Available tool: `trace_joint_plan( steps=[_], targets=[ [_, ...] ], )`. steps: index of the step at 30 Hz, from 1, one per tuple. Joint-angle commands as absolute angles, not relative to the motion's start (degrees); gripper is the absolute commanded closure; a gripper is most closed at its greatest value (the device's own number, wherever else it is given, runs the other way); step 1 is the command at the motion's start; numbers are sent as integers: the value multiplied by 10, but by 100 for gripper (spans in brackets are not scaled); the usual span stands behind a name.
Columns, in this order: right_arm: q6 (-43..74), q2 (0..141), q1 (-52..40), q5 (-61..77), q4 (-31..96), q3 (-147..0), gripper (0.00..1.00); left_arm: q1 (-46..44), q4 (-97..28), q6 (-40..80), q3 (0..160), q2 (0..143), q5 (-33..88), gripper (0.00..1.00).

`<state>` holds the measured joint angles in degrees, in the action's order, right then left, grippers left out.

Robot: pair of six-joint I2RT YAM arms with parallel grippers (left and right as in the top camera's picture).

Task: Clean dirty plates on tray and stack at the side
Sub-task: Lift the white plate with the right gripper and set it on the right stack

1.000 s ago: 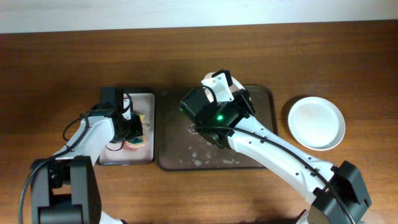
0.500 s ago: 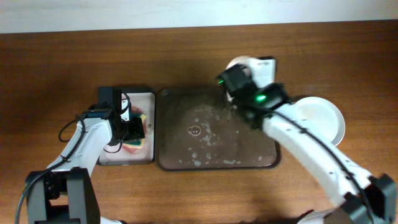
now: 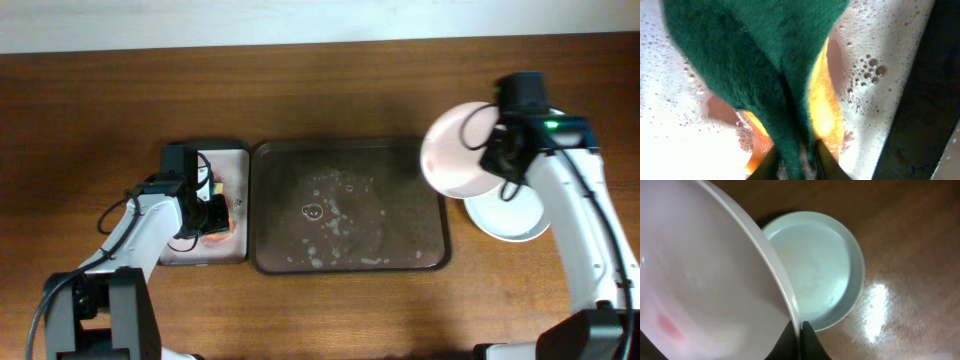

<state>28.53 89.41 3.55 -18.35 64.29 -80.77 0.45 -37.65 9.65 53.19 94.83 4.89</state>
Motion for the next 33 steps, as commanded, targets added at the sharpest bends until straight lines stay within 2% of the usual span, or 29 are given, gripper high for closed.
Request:
trace_joint_plan(
  steps=[1, 9, 16, 17, 18, 19, 20, 21, 22, 26, 30, 33],
  targets=[
    [295, 886, 112, -127, 656, -794, 96, 5, -378, 93, 523, 960, 51, 100],
    [294, 886, 232, -109, 636, -727, 96, 5, -382, 93, 547, 942, 20, 100],
    [294, 886, 248, -107, 606, -698, 94, -13, -395, 93, 553, 926, 26, 100],
    [295, 886, 248, -107, 606, -698, 88, -18, -399, 93, 553, 926, 26, 100],
    [294, 886, 248, -107, 602, -698, 72, -23, -406, 93, 553, 926, 25, 100],
    [294, 886, 248, -107, 601, -698, 68, -27, -411, 93, 553, 926, 25, 89],
    [294, 886, 248, -107, 599, -698, 67, -26, -413, 93, 553, 926, 23, 62],
    [294, 886, 248, -107, 598, -698, 67, -26, -415, 93, 553, 926, 23, 44],
    [294, 886, 248, -107, 598, -698, 66, -26, -414, 93, 553, 926, 22, 39],
    [273, 886, 248, -47, 591, -698, 67, -26, -398, 93, 553, 926, -1, 33],
    [184, 886, 242, 74, 564, -698, 67, -26, -355, 94, 553, 926, -15, 32],
    [152, 886, 225, 111, 554, -698, 66, -26, -322, 94, 553, 926, -16, 31]
  ],
)
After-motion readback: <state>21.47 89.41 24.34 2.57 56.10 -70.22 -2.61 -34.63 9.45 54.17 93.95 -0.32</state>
